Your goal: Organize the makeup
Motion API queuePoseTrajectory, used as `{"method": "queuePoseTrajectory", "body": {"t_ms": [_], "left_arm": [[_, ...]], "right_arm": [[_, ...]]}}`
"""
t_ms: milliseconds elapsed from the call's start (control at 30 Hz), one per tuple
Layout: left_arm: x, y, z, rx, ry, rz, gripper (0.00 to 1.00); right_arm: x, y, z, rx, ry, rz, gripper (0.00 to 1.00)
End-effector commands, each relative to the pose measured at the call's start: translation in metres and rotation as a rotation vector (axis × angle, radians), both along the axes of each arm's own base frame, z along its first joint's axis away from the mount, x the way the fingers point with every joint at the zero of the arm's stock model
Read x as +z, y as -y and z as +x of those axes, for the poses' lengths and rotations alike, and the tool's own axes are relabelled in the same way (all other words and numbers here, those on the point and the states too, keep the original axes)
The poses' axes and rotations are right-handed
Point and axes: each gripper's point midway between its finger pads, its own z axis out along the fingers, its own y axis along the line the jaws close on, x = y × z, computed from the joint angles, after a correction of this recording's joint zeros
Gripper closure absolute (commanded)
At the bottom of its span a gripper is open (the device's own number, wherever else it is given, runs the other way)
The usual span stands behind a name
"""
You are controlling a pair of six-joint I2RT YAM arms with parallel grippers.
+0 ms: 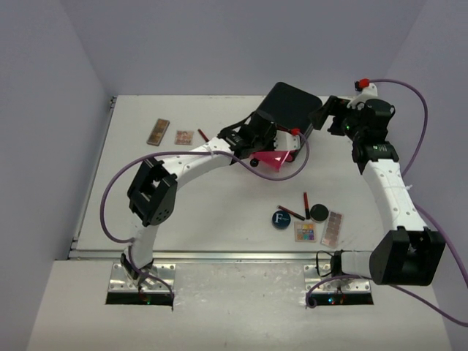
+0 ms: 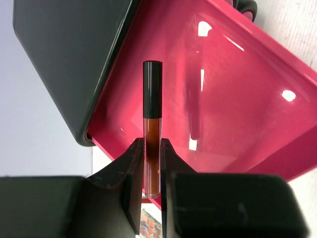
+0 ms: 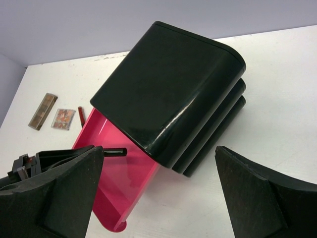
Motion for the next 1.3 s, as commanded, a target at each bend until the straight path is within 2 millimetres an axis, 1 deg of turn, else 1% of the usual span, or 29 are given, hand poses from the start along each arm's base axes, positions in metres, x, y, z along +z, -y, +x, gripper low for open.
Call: {"method": "queuePoseTrajectory", "body": {"t_ms": [0, 67, 133, 167, 233, 267, 300, 367, 433, 467, 500, 533, 600, 667, 733, 767, 800, 867, 900, 933, 967, 1000, 1033, 1067, 1133, 1167, 1233, 1267], "left_arm": [[0.034, 0.02, 0.01, 0.019, 0.113, -0.05, 0.79], [0.041, 0.019, 0.011, 0.05, 0.13, -0.056, 0.56], [0.059, 0.022, 0.01, 0.072, 0.14, -0.107, 0.39], [0.064, 0.022, 0.01, 0.078, 0.141, -0.125, 0.35], [0.083, 0.023, 0.009, 0.104, 0.147, -0.182, 0.33], [0.101, 0.021, 0.011, 0.124, 0.169, -0.212, 0.33], [0.101, 0.022, 0.01, 0.13, 0.162, -0.223, 0.33], [0.142, 0.013, 0.01, 0.197, 0.198, -0.302, 0.33], [0.172, 0.002, 0.008, 0.263, 0.218, -0.383, 0.34], [0.194, -0.013, 0.006, 0.312, 0.232, -0.451, 0.34], [0.21, -0.029, 0.005, 0.371, 0.218, -0.543, 0.35], [0.22, -0.043, 0.004, 0.427, 0.194, -0.636, 0.36], [0.227, -0.073, 0.0, 0.492, 0.141, -0.764, 0.4], [0.206, -0.113, 0.013, 0.628, 0.046, -0.873, 0.42], [0.168, -0.151, 0.03, 0.787, -0.016, -0.912, 0.44], [0.147, -0.163, 0.037, 0.844, -0.036, -0.905, 0.44], [0.133, -0.178, 0.044, 0.899, -0.037, -0.898, 0.44], [0.101, -0.189, 0.055, 0.992, -0.091, -0.911, 0.44], [0.074, -0.19, 0.064, 1.032, -0.139, -0.883, 0.44], [0.071, -0.198, 0.073, 1.075, -0.151, -0.915, 0.44], [0.062, -0.201, 0.081, 1.105, -0.168, -0.92, 0.43], [0.04, -0.205, 0.084, 1.145, -0.2, -0.897, 0.43], [0.019, -0.207, 0.095, 1.183, -0.226, -0.874, 0.43], [0.004, -0.209, 0.103, 1.214, -0.239, -0.86, 0.43], [-0.013, -0.212, 0.112, 1.251, -0.239, -0.846, 0.43], [-0.02, -0.212, 0.114, 1.261, -0.241, -0.841, 0.43], [-0.044, -0.212, 0.117, 1.284, -0.255, -0.827, 0.43], [-0.052, -0.212, 0.118, 1.298, -0.258, -0.823, 0.44]], "right_arm": [[0.007, -0.005, 0.003, 0.03, 0.033, 0.001, 0.06], [0.006, -0.006, 0.001, 0.035, 0.033, 0.002, 0.06], [0.007, -0.007, -0.001, 0.041, 0.037, 0.005, 0.06], [0.007, -0.007, -0.001, 0.041, 0.042, 0.006, 0.06], [0.003, -0.007, -0.003, 0.04, 0.037, 0.013, 0.06], [0.008, -0.008, -0.001, 0.043, 0.059, 0.013, 0.07], [0.009, -0.009, -0.001, 0.045, 0.059, 0.013, 0.07], [0.008, -0.009, -0.001, 0.049, 0.05, 0.015, 0.07], [0.005, -0.009, -0.001, 0.046, 0.043, 0.017, 0.07], [0.004, -0.008, -0.001, 0.042, 0.041, 0.018, 0.07], [0.002, -0.008, -0.001, 0.039, 0.039, 0.02, 0.07], [0.001, -0.008, -0.001, 0.037, 0.037, 0.022, 0.07], [-0.001, -0.008, -0.001, 0.035, 0.033, 0.025, 0.07], [-0.001, -0.008, -0.001, 0.034, 0.033, 0.03, 0.07], [-0.001, -0.009, -0.002, 0.033, 0.034, 0.036, 0.08], [-0.002, -0.009, -0.002, 0.035, 0.033, 0.037, 0.08], [-0.001, -0.008, -0.003, 0.032, 0.033, 0.038, 0.08], [-0.002, -0.009, -0.004, 0.032, 0.03, 0.036, 0.08], [-0.003, -0.009, -0.005, 0.032, 0.026, 0.035, 0.08], [-0.004, -0.008, -0.005, 0.03, 0.024, 0.031, 0.08], [-0.004, -0.008, -0.005, 0.03, 0.026, 0.027, 0.08], [-0.004, -0.007, -0.005, 0.027, 0.026, 0.025, 0.08], [-0.005, -0.007, -0.005, 0.026, 0.025, 0.023, 0.08], [-0.006, -0.006, -0.005, 0.024, 0.023, 0.02, 0.08], [-0.008, -0.005, -0.005, 0.022, 0.019, 0.015, 0.08], [-0.009, -0.004, -0.005, 0.019, 0.018, 0.012, 0.08], [-0.012, -0.004, -0.005, 0.015, 0.014, 0.008, 0.08], [-0.013, -0.003, -0.004, 0.014, 0.012, 0.006, 0.08]]}}
